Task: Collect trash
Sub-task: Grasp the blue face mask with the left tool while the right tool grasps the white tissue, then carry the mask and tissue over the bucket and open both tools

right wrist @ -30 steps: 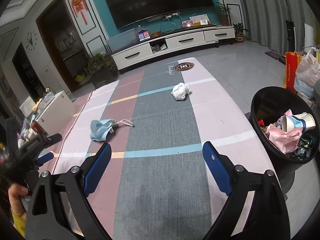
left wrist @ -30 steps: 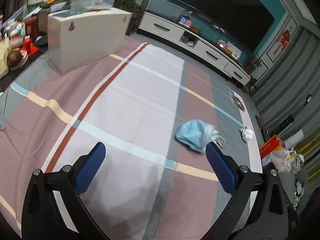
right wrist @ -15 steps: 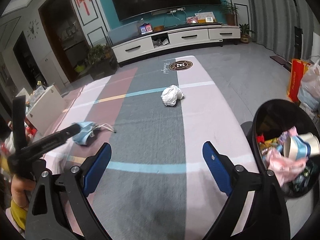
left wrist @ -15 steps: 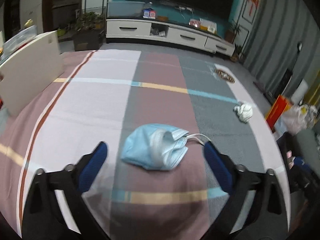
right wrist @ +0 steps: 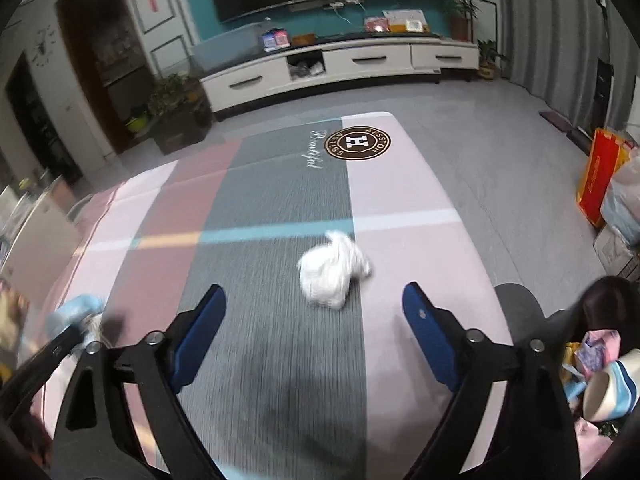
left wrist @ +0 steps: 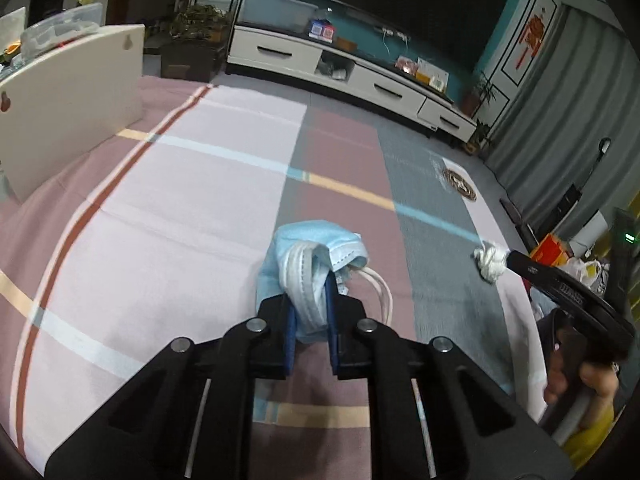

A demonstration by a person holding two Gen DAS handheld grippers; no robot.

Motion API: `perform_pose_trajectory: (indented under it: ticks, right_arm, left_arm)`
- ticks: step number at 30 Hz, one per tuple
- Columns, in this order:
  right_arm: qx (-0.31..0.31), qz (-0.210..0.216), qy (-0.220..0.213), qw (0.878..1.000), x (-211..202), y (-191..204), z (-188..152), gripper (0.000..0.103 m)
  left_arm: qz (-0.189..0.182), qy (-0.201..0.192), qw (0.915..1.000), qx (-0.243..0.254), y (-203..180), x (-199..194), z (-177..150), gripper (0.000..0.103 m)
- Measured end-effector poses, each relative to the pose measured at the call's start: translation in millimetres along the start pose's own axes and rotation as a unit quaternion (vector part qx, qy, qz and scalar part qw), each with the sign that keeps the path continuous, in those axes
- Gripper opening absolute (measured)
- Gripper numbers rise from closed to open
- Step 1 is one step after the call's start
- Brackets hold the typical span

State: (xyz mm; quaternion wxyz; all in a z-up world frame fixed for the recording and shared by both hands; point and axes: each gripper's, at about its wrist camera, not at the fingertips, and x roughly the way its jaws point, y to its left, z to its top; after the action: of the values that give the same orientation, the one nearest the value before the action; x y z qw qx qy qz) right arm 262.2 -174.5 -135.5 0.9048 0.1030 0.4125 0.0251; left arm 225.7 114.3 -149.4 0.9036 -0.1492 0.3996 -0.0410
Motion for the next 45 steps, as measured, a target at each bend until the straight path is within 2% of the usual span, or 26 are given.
perform_pose_trajectory:
  ticks: [4, 7, 8, 11, 13, 18, 20, 24, 35, 45]
  right_arm:
    - [0.01, -0.021, 0.021, 1.0, 28, 2, 13, 0.067]
    - [0.004, -0.039, 0.038, 0.999, 45, 3, 15, 0.051]
    - [0.0, -0.047, 0.041, 0.998, 48, 4, 15, 0.033]
    - [-0.017, -0.072, 0.036, 0.997, 48, 6, 11, 0.025]
    - [-0.028, -0.079, 0.026, 0.996, 40, 8, 8, 0.024]
    - [-0.043, -0.059, 0.005, 0.997, 7, 13, -6, 0.024]
    - [-0.052, -0.053, -0.003, 0.997, -10, 16, -17, 0.024]
    - [-0.06, -0.044, -0.009, 0.997, -41, 15, -42, 0.024]
    - [-0.019, -0.03, -0.036, 0.999, -104, 1, -83, 0.024]
    - [0.004, -0.029, -0.05, 0.998, -135, -5, -100, 0.024]
  left_arm:
    - [0.0, -0.003, 1.0, -0.002, 0, -3, 3, 0.014]
    - [-0.002, -0.001, 1.0, -0.003, 0, -4, 4, 0.015]
    - [0.0, -0.002, 1.0, -0.002, 0, -5, 4, 0.015]
    - [-0.001, -0.002, 1.0, 0.001, -3, -8, 3, 0.015]
    - [0.0, -0.002, 1.0, 0.006, -8, -10, 1, 0.015]
    - [-0.018, -0.007, 0.9995, 0.023, -26, -20, -7, 0.015]
    - [-0.033, -0.008, 0.9993, 0.014, -29, -26, -12, 0.015]
    - [-0.037, -0.01, 0.9991, 0.02, -37, -34, -17, 0.015]
    - [-0.082, -0.018, 0.9952, 0.049, -71, -60, -32, 0.015]
    - [-0.091, -0.022, 0.9936, 0.064, -77, -78, -38, 0.015]
